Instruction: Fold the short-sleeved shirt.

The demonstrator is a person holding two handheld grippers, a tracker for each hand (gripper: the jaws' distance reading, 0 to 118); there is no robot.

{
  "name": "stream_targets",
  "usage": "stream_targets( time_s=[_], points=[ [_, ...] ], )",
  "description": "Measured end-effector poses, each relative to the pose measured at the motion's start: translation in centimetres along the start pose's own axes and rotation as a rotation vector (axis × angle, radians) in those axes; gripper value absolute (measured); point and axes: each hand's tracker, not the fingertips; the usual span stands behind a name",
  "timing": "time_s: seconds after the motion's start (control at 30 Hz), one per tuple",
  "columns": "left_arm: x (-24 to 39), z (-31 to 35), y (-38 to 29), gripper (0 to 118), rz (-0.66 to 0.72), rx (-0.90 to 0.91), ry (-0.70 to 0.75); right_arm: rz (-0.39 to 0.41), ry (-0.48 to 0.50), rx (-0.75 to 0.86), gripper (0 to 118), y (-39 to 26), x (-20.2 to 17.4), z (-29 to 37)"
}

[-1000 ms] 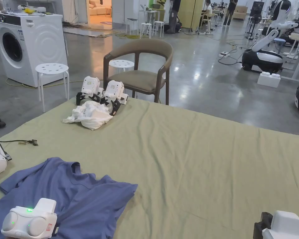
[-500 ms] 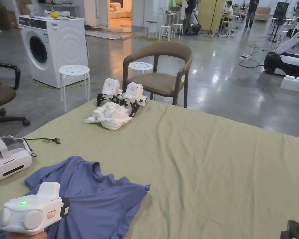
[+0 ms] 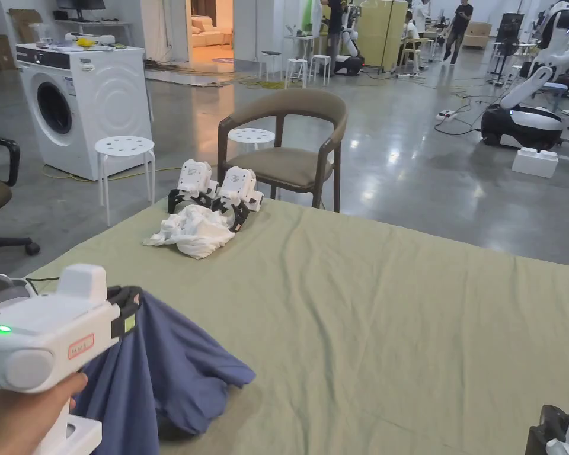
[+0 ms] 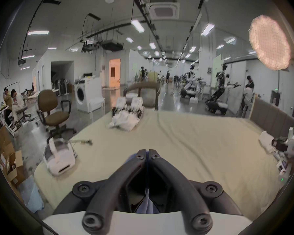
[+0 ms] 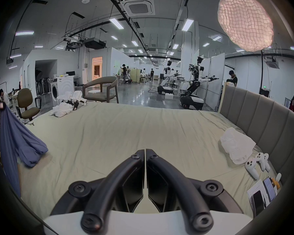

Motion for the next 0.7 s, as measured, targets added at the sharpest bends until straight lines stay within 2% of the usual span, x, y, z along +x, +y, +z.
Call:
stream_targets(
  time_s=[0.17,0.3,0.7],
  points=[
    [6.0,1.6,6.2,0,-0.074,0.087,-0.111,-0.023,-0.019,0.028,0,0.8,1.4,1.0],
    [11.4,1.7,8.9,0,-0.071,0.116,-0.220,-0.041,-0.039,0.039,0,0.9,2.8,1.8],
    [30.3,-1.6,9.3,0,-0.090,0.077,-0.566,-0.096,-0.141,0.045,0,-0.3,8.6,4.4]
  ],
)
